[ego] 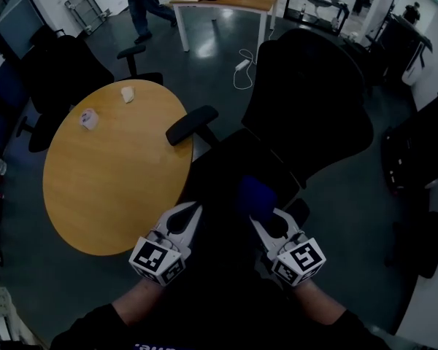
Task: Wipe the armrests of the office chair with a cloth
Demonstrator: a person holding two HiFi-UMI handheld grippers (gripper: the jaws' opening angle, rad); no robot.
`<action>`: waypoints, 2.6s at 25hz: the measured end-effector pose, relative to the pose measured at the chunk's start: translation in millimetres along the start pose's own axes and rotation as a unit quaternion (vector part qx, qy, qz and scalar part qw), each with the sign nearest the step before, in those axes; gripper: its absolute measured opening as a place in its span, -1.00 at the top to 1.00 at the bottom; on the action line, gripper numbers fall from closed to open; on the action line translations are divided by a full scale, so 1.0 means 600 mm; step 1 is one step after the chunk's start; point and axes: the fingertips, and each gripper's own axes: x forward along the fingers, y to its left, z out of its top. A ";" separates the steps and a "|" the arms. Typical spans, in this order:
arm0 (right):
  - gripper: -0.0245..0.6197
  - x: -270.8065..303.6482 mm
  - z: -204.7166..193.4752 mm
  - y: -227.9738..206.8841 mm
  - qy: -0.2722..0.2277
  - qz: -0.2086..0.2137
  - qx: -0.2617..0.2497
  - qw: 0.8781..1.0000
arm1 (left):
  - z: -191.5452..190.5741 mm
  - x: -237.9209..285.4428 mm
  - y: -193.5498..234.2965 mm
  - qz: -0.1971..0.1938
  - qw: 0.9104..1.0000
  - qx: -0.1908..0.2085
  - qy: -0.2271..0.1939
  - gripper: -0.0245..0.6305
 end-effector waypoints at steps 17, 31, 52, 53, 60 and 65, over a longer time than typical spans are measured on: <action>0.64 0.353 0.099 -0.144 0.036 -0.080 -0.066 0.994 | -0.053 0.121 0.492 0.067 0.996 -0.006 0.059 0.88; 0.64 0.521 0.091 -0.245 0.095 -0.095 -0.110 0.985 | -0.145 0.183 0.629 0.078 0.992 -0.036 0.090 0.88; 0.64 0.780 -0.128 -0.467 0.411 -0.070 -0.311 0.854 | -0.287 0.239 0.696 0.072 0.987 -0.070 0.123 0.88; 0.64 0.790 -0.136 -0.465 0.421 -0.061 -0.323 0.845 | -0.289 0.242 0.696 0.072 0.987 -0.072 0.124 0.88; 0.64 0.829 -0.164 -0.413 0.432 -0.018 -0.358 0.828 | -0.292 0.247 0.696 0.073 0.985 -0.087 0.128 0.88; 0.64 0.846 -0.182 -0.358 0.414 0.012 -0.367 0.833 | -0.294 0.246 0.696 0.074 0.985 -0.089 0.126 0.88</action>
